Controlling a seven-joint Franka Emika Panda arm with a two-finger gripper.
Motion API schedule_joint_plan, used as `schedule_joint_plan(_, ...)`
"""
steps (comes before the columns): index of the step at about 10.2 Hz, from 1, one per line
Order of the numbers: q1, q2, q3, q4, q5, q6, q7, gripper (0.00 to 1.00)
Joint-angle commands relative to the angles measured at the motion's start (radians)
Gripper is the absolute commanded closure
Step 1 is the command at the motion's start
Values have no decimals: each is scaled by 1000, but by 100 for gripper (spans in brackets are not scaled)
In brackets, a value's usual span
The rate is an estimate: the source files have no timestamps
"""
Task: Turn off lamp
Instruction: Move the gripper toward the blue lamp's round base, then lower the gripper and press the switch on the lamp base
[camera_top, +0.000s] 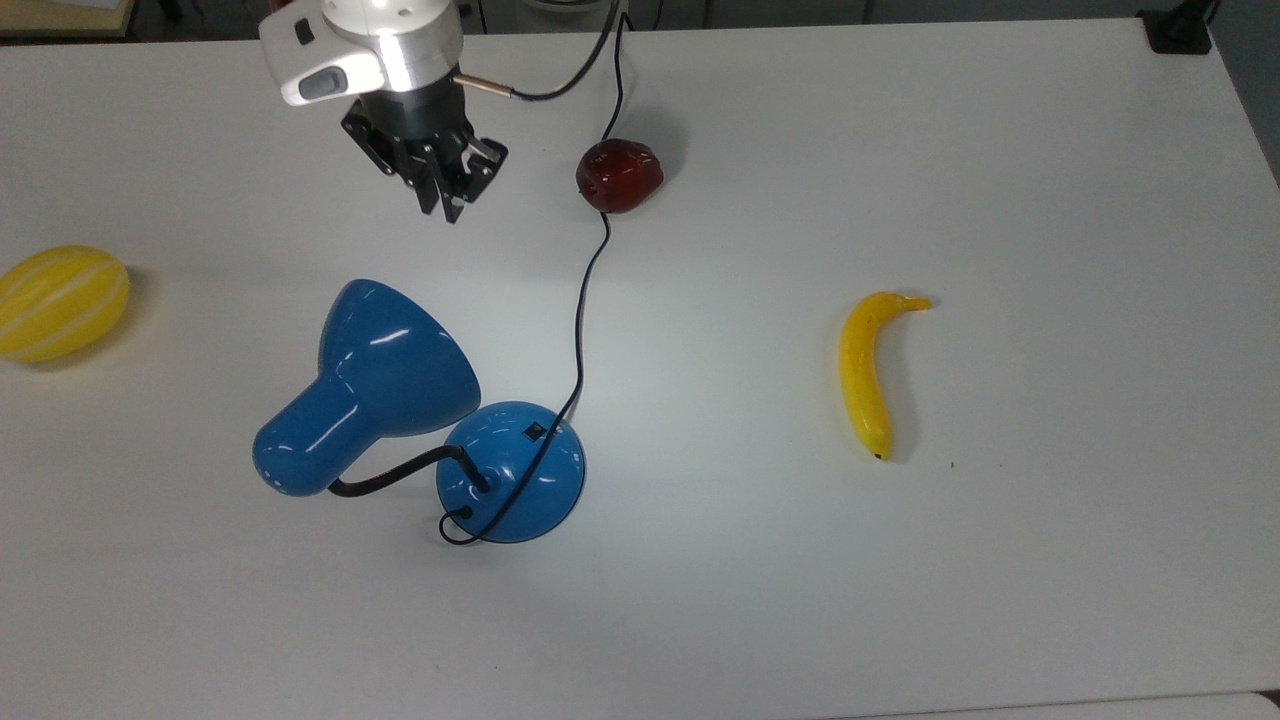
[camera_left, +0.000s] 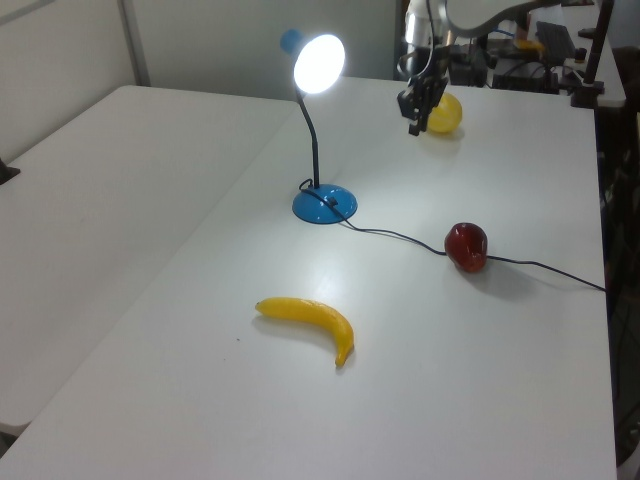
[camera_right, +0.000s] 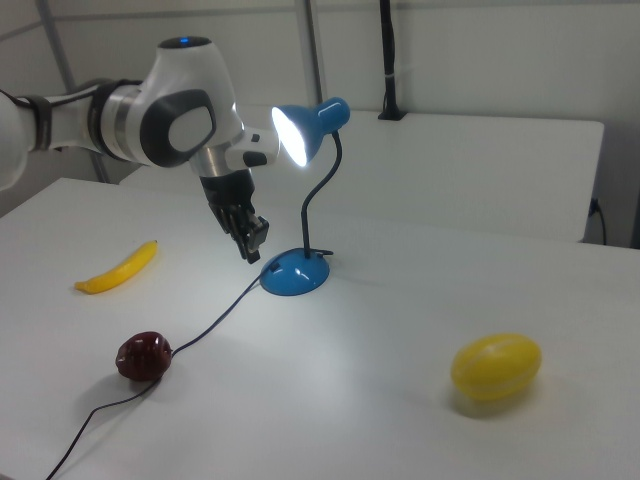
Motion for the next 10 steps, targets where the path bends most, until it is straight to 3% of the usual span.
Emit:
schedule_joint_plan(1, 49, 119, -6, 15, 11, 228, 169, 100)
schedule_joint_plan(5, 77, 240, -7, 47, 3, 423, 238, 100)
schedule_joint_plan(10, 123, 331, -10, 108, -34, 492, 297, 100)
